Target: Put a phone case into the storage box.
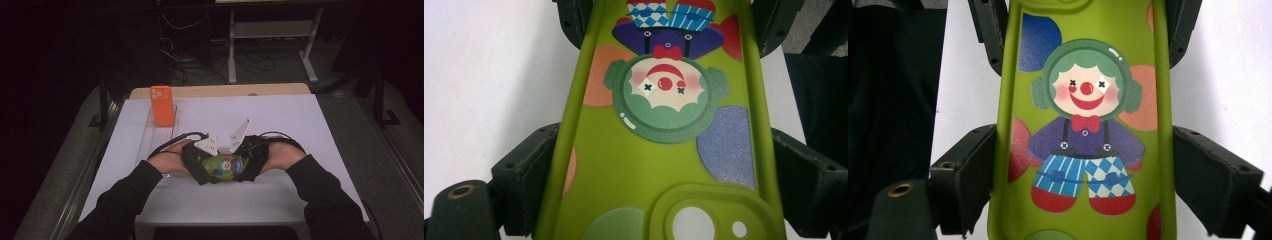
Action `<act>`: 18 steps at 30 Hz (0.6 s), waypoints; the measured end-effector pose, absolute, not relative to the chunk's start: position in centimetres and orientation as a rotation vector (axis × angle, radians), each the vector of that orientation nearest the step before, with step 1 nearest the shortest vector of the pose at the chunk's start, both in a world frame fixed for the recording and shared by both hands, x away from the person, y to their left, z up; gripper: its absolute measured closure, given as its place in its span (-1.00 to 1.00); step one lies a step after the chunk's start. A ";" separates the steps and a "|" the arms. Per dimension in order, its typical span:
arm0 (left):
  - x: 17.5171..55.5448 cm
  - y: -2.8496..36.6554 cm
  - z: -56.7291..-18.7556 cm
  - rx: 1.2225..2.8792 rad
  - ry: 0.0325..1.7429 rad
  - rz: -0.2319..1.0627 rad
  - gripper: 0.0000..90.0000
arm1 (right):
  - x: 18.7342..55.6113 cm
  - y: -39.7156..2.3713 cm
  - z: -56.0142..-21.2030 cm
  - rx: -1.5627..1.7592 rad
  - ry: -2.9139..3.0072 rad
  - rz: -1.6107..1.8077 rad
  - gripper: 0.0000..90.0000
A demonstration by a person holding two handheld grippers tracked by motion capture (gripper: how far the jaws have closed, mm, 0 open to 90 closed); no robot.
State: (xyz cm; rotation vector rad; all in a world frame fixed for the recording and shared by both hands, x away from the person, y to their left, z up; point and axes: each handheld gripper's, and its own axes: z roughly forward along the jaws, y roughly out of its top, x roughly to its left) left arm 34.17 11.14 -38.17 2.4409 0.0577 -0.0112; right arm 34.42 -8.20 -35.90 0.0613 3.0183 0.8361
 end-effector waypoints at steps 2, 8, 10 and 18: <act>34.2 11.2 -38.1 2.442 0.049 -0.015 -0.73 | 34.4 -8.2 -35.9 0.057 3.022 0.837 -0.67; 34.2 11.0 -38.3 2.437 0.055 -0.042 -0.69 | 34.4 -8.4 -35.9 0.055 3.022 0.855 -0.71; 34.1 11.0 -38.4 2.439 0.060 -0.031 -0.68 | 34.3 -8.5 -36.0 0.079 3.025 0.855 -0.80; 33.5 11.0 -39.0 2.469 0.166 0.027 -0.67 | 34.6 -10.1 -36.5 0.236 2.956 0.955 -1.00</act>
